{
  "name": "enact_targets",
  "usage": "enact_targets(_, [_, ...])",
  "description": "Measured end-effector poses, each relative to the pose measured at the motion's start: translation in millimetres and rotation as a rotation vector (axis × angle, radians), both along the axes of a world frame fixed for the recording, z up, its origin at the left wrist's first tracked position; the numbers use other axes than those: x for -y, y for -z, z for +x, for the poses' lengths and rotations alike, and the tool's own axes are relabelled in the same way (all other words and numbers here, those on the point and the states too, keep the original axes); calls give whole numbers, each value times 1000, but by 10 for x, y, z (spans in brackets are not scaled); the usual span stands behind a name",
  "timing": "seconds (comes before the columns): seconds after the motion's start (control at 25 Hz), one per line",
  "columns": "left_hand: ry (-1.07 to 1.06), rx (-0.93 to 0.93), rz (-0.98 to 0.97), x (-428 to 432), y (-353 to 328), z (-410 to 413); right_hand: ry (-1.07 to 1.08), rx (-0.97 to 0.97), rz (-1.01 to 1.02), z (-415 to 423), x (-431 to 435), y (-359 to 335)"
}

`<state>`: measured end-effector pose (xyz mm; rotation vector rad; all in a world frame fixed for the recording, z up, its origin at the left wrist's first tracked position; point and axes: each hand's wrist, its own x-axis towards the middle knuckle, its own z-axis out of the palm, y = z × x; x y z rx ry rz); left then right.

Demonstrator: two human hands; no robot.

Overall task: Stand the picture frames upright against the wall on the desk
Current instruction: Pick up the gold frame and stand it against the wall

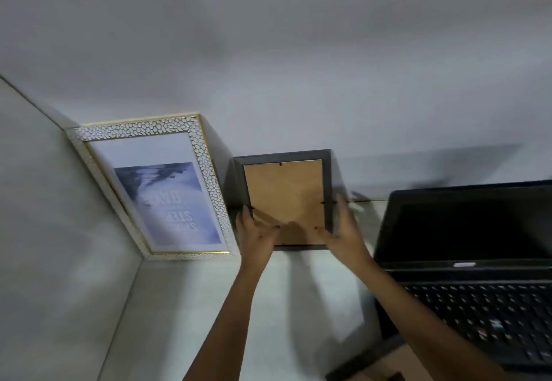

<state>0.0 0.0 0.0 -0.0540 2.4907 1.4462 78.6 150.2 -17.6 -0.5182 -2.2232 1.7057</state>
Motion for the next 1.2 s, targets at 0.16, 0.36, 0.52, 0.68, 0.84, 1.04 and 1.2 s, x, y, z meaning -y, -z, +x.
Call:
enact_targets(0.16, [-11, 121, 60, -30, -8, -135, 178, 199, -112, -411, -85, -28])
enact_targets(0.36, [50, 254, 421, 138, -248, 145, 224, 113, -125, -62, 135, -363])
enact_targets(0.52, [149, 319, 684, 294, -668, 642, 262, -69, -1, 714, 584, -978])
enact_targets(0.68, [393, 123, 764, 377, -1351, 1239, 266, -308, 172, 1460, 841, -1546])
enact_targets(0.84, [856, 66, 835, 233, -1847, 1990, 201, -646, 299, 1972, 819, -1901])
enact_targets(1.04, [407, -6, 1065, -237, -2119, 2664, -101, -576, 633, 2594, 229, -2085])
enact_targets(1.2, [140, 76, 1103, -773, -2186, 3104, -180, -300, 730, 3468, -658, -1949])
